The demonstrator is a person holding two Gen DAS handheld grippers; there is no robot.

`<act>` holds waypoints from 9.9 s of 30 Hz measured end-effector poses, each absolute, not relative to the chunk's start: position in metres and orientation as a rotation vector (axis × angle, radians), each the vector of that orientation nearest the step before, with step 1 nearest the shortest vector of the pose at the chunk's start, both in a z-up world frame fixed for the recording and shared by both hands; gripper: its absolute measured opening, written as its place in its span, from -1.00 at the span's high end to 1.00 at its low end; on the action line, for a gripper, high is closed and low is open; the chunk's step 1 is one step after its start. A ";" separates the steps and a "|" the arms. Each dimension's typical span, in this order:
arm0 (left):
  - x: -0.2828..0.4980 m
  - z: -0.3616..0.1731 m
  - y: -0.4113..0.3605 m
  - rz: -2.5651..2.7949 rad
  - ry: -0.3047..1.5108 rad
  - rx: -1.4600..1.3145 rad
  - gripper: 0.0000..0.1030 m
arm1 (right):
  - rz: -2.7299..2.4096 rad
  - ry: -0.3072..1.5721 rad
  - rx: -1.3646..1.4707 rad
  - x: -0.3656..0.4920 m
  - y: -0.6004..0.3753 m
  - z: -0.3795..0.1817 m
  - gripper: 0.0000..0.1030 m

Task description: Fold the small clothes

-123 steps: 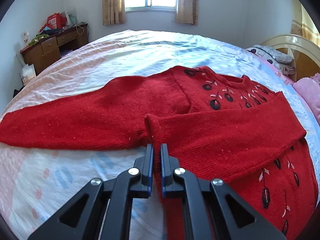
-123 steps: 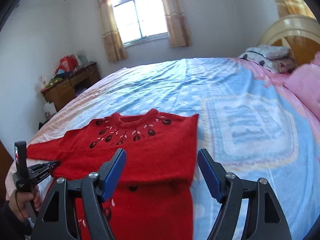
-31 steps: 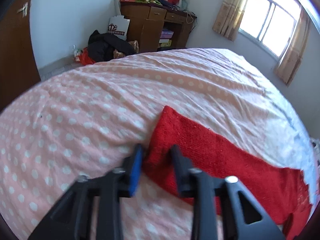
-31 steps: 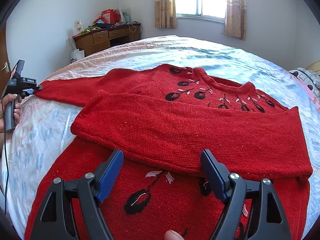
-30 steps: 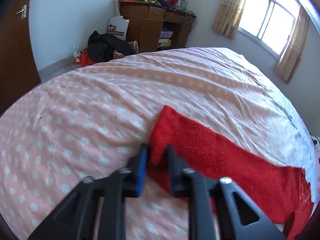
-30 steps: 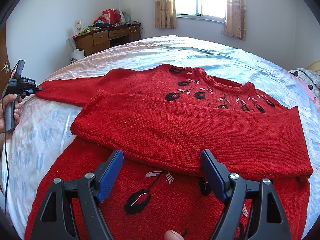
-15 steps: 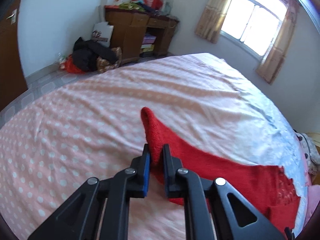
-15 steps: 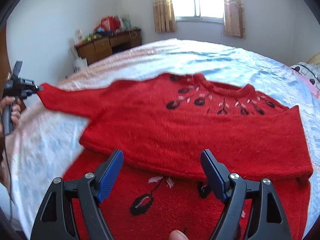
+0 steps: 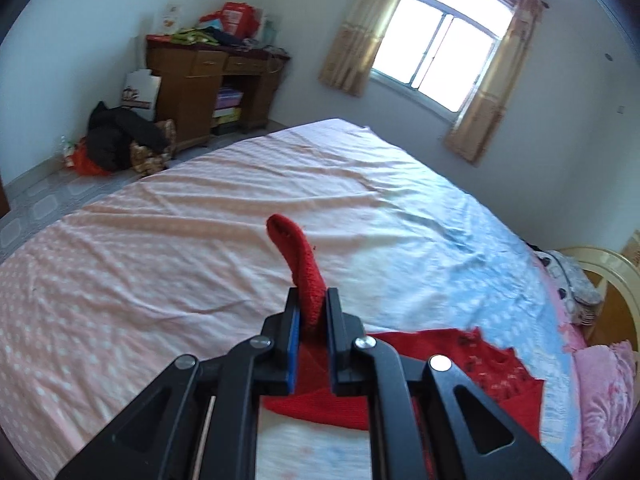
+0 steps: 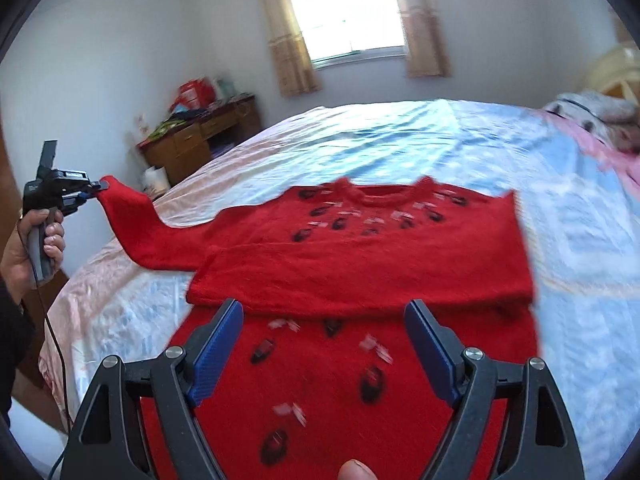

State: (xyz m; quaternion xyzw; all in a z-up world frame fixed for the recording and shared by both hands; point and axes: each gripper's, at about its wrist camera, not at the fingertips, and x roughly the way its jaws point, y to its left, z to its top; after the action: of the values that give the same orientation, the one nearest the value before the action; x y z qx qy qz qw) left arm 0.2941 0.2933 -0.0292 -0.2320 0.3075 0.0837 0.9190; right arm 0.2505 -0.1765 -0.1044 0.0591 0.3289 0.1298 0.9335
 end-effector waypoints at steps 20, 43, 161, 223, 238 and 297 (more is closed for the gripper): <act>0.323 0.058 0.162 0.039 0.560 -0.484 0.78 | 0.209 0.707 0.125 0.148 -0.254 -0.114 -0.62; 0.347 0.022 -0.027 -0.177 0.643 -0.336 0.78 | 0.247 0.775 0.173 0.133 -0.260 -0.154 -0.62; 0.288 -0.169 0.108 0.110 0.827 0.011 -1.00 | 0.042 0.841 0.000 0.340 -0.263 -0.167 -0.21; 0.103 -0.141 0.096 -0.204 0.780 0.005 -1.00 | 0.183 0.840 -0.034 0.111 -0.215 -0.153 -0.31; 0.068 -0.174 0.107 -0.289 0.927 -0.093 -0.74 | 0.132 0.875 -0.005 0.061 -0.234 -0.167 -0.32; 0.068 -0.141 0.112 -0.424 0.812 -0.185 0.77 | 0.183 0.715 0.331 0.039 -0.290 -0.134 0.86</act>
State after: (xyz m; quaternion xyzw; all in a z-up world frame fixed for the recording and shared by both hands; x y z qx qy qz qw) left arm 0.0678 0.1120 -0.1408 -0.0892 0.3913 -0.2046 0.8928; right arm 0.0387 -0.2898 -0.1344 0.1609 0.3477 0.0889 0.9194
